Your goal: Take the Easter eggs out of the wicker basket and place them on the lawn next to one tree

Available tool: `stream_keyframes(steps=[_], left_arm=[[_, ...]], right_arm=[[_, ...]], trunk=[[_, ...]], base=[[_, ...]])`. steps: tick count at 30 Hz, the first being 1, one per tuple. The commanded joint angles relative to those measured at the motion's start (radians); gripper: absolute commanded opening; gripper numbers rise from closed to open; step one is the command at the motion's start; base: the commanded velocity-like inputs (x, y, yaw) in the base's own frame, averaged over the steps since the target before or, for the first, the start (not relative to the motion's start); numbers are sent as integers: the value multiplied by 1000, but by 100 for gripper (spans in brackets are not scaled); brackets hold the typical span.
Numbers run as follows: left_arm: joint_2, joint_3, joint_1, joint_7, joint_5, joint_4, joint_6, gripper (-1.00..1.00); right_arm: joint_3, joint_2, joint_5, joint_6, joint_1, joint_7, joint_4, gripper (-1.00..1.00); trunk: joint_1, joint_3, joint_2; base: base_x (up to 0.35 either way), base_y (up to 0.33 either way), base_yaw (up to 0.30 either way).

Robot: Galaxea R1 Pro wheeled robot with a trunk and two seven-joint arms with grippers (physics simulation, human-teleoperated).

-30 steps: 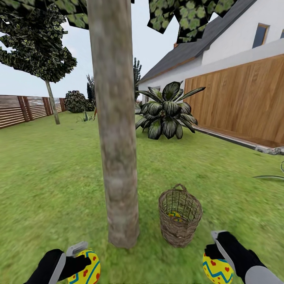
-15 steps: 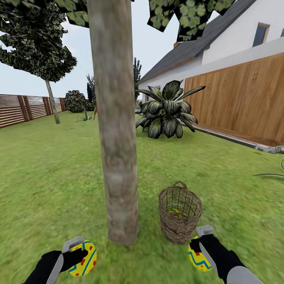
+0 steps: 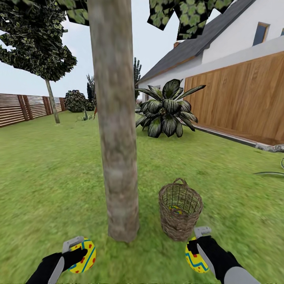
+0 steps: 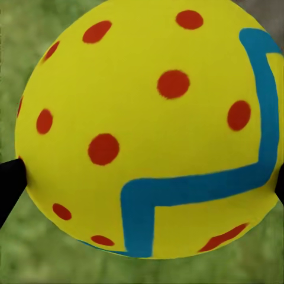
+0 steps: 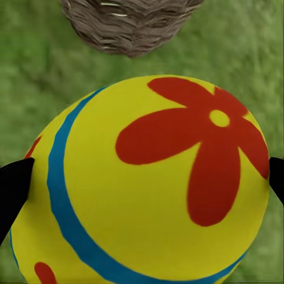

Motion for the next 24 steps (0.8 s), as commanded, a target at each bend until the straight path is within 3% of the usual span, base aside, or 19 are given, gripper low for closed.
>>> stream_keyframes(steps=[1, 6, 8, 10, 13, 17, 24], left_arm=[[0, 4, -1, -3, 7, 4, 6, -100], [-8, 2, -2, -4, 8, 40, 1, -100], [-10, 1, -2, -4, 8, 41, 0, -100], [-11, 1, -2, -4, 8, 41, 0, -100], [-11, 0, -6, -4, 7, 41, 4, -100], [-16, -2, -7, -4, 5, 42, 5, -100], [-16, -2, -7, -4, 5, 30, 3, -100]], right_arm=[[7, -3, -6, 6, -1, -7, 4, -100], [5, -9, -7, -54, -3, -24, 52, -100], [5, -8, -5, -37, -26, -145, 57, -100], [5, -1, -4, 35, -64, -184, 68, -100], [6, 27, -4, 58, -76, -189, 102, -100], [6, 27, -4, 55, -77, -189, 110, -100], [10, 28, -7, -38, -77, -188, 111, -100]], trunk=[[4, -4, -8], [23, -21, -43], [31, -28, -57], [38, -34, -71], [50, -44, -92], [65, -56, -120], [92, -78, -169]], base=[[0, 0, 0], [0, 0, -24], [0, 0, -87], [0, 0, -39], [0, 0, -3], [0, 0, 0], [0, 0, 0]])
